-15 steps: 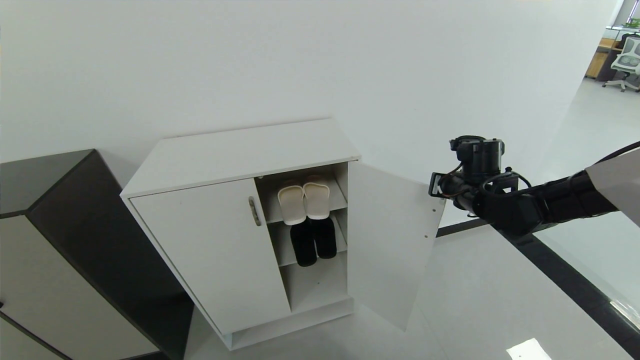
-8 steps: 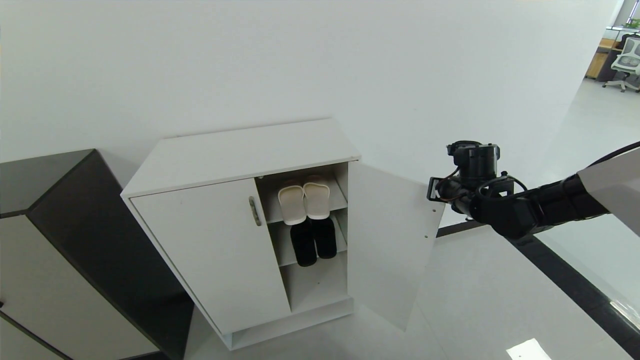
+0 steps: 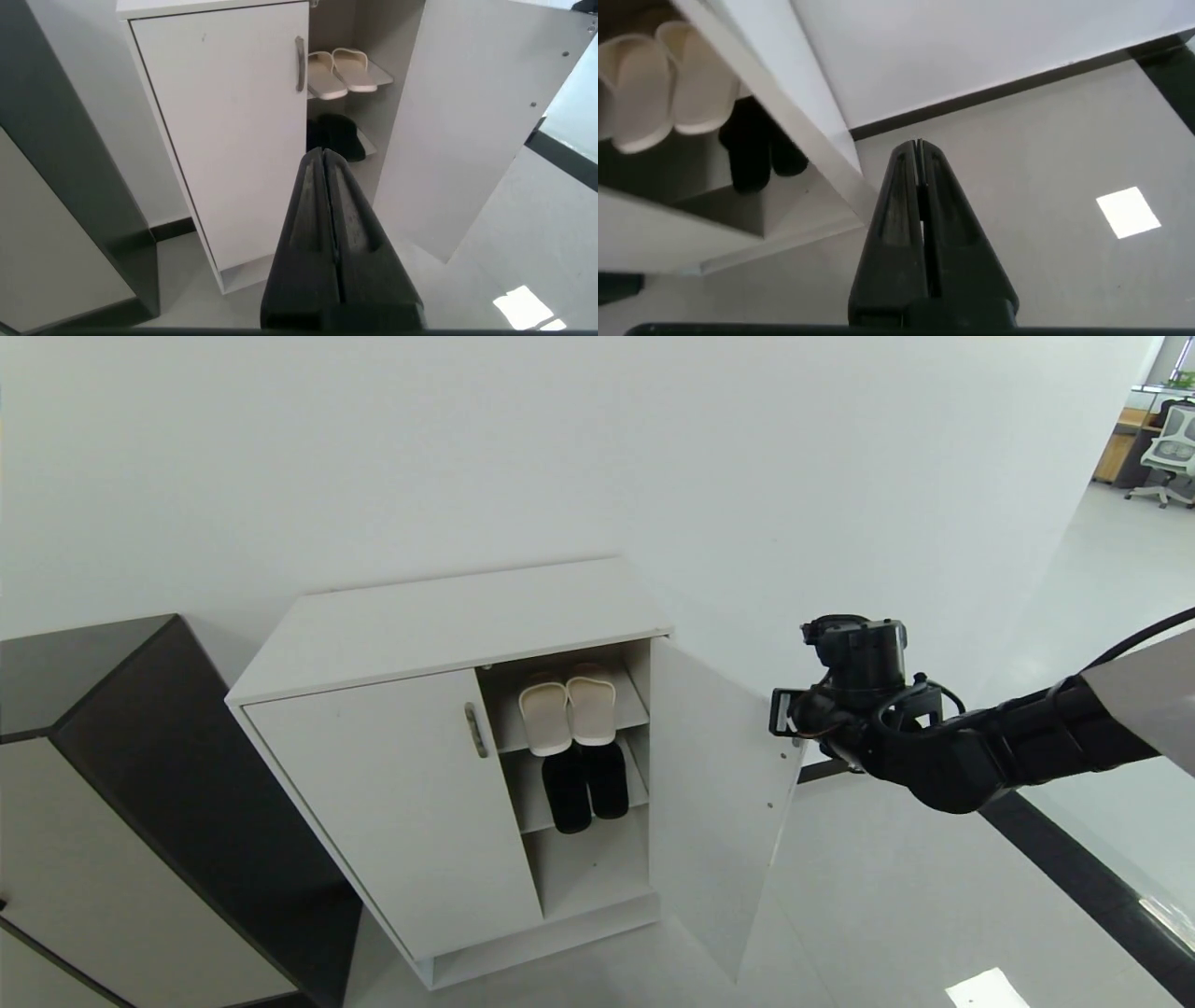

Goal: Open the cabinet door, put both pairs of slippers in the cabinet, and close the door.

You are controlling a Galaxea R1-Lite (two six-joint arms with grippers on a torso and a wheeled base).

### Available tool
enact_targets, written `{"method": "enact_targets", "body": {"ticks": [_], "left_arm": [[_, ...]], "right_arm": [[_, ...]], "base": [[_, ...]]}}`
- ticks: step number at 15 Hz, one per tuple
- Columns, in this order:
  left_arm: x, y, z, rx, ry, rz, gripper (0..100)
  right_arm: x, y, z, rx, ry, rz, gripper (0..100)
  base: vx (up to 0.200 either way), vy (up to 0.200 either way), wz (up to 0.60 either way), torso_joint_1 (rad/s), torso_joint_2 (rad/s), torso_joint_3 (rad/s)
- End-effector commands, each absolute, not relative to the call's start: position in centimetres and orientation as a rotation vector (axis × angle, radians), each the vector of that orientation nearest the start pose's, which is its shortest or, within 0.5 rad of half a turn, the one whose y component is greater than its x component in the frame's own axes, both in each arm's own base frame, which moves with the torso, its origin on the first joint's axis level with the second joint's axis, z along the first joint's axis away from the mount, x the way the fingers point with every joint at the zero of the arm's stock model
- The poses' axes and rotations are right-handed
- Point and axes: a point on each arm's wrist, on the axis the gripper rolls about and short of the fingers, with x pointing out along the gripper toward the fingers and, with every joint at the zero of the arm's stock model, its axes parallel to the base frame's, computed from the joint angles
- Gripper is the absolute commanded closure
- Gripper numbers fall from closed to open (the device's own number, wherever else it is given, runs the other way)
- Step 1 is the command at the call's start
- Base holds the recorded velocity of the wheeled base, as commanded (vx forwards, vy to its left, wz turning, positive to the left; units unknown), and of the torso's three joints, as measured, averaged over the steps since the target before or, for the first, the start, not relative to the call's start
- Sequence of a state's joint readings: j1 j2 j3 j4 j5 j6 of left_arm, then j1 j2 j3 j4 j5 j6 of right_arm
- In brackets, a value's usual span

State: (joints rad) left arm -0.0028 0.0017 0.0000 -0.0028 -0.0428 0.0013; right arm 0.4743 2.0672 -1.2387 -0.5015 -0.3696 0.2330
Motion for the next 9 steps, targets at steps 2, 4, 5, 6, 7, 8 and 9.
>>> {"method": "enact_targets", "body": {"ticks": [2, 4, 5, 6, 7, 8, 9], "left_arm": [[-2.3, -0.1, 7.6, 0.002, -0.002, -0.046, 100], [-2.3, -0.1, 7.6, 0.002, -0.002, -0.046, 100], [-2.3, -0.1, 7.6, 0.002, -0.002, -0.046, 100], [-2.3, -0.1, 7.6, 0.002, -0.002, -0.046, 100], [-2.3, -0.1, 7.6, 0.002, -0.002, -0.046, 100], [-2.3, -0.1, 7.6, 0.002, -0.002, -0.046, 100], [-2.3, -0.1, 7.6, 0.002, -0.002, -0.046, 100]], "right_arm": [[34.4, 20.5, 15.5, 0.078, 0.324, 0.141, 100], [33.0, 21.6, 15.6, 0.076, 0.322, 0.183, 100], [31.9, 22.4, 15.8, 0.075, 0.317, 0.218, 100], [31.3, 22.6, 16.1, 0.082, 0.305, 0.241, 100], [30.5, 22.7, 16.3, 0.089, 0.291, 0.282, 100], [30.1, 22.6, 16.6, 0.097, 0.276, 0.303, 100], [29.9, 22.4, 16.7, 0.100, 0.273, 0.306, 100]], "base": [[0.000, 0.000, 0.00, 0.000, 0.00, 0.000], [0.000, 0.000, 0.00, 0.000, 0.00, 0.000], [0.000, 0.000, 0.00, 0.000, 0.00, 0.000], [0.000, 0.000, 0.00, 0.000, 0.00, 0.000], [0.000, 0.000, 0.00, 0.000, 0.00, 0.000], [0.000, 0.000, 0.00, 0.000, 0.00, 0.000], [0.000, 0.000, 0.00, 0.000, 0.00, 0.000]]}}
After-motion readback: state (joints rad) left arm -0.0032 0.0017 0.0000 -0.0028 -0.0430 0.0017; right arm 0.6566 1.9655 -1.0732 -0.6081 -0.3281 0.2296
